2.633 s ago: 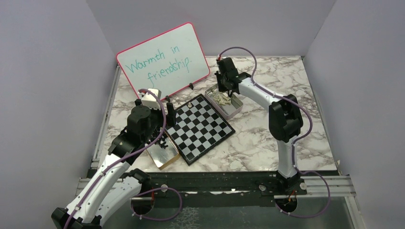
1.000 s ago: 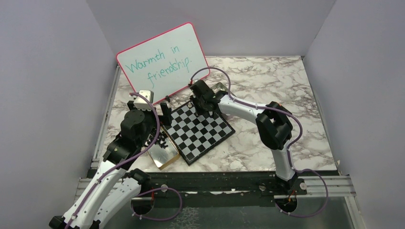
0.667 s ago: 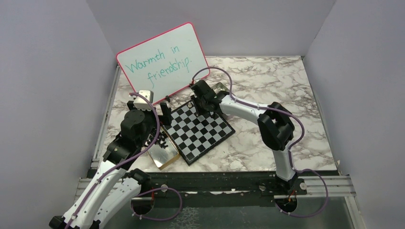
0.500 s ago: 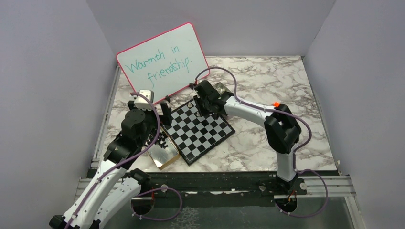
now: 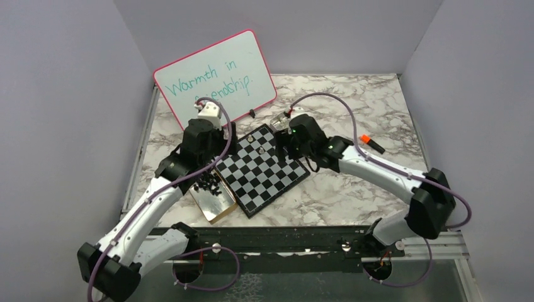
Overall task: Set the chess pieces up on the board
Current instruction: Pick up the chess piece from the chessboard.
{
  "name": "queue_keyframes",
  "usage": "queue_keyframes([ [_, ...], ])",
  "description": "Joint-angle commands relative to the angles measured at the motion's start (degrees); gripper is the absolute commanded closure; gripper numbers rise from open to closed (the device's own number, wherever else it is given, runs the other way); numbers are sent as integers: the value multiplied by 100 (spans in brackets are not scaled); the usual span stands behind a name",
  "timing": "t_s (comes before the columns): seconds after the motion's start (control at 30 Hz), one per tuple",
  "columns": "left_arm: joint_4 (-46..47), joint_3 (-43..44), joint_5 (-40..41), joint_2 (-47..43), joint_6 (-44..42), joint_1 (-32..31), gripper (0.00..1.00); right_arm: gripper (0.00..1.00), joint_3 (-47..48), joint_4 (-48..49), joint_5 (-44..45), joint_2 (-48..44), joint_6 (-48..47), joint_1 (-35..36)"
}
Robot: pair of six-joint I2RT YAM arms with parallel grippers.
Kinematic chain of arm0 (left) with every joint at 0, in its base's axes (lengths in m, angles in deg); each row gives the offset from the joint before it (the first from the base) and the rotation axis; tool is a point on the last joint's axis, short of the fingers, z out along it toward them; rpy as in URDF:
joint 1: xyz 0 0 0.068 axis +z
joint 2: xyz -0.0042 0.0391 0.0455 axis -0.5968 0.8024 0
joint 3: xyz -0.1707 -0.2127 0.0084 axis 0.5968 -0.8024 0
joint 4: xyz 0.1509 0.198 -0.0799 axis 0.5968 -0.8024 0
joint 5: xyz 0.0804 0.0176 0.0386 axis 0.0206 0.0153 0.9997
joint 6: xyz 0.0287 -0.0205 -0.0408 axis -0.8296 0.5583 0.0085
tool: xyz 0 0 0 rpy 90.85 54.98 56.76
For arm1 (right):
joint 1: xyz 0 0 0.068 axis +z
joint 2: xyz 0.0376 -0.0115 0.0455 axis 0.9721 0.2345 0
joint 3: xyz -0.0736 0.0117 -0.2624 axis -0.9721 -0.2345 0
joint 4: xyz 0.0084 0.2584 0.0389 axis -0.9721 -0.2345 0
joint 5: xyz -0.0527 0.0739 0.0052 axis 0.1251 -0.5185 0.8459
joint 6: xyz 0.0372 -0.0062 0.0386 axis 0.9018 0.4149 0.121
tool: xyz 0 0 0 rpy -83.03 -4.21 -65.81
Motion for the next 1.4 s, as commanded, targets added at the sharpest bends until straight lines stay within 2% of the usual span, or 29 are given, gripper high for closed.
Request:
queue_keyframes([
  [0.0,-199,608,-583,773,116,28,15,16,-703,325,234,-953,194,25],
  [0.1,-236,925,-826,1407,132,28,20,7,-1127,325,389,-1538,259,19],
  [0.27,-351,1504,-1154,2475,180,28,26,3,-1748,393,501,-2356,364,26],
  [0.43,-524,2032,-1343,3339,279,-9,40,2,-2153,490,682,-2941,447,24],
  [0.67,-598,2351,-1172,4048,459,-218,49,2,-2411,550,816,-3279,449,24],
  [0.77,-591,2431,-1113,4260,500,-350,60,2,-2476,558,828,-3310,440,26],
  [1.07,-583,2528,-928,4782,619,-651,62,2,-2570,587,768,-3375,432,24],
  [1.37,-527,2710,-768,5083,543,-693,69,2,-2597,584,800,-3397,395,24],
])
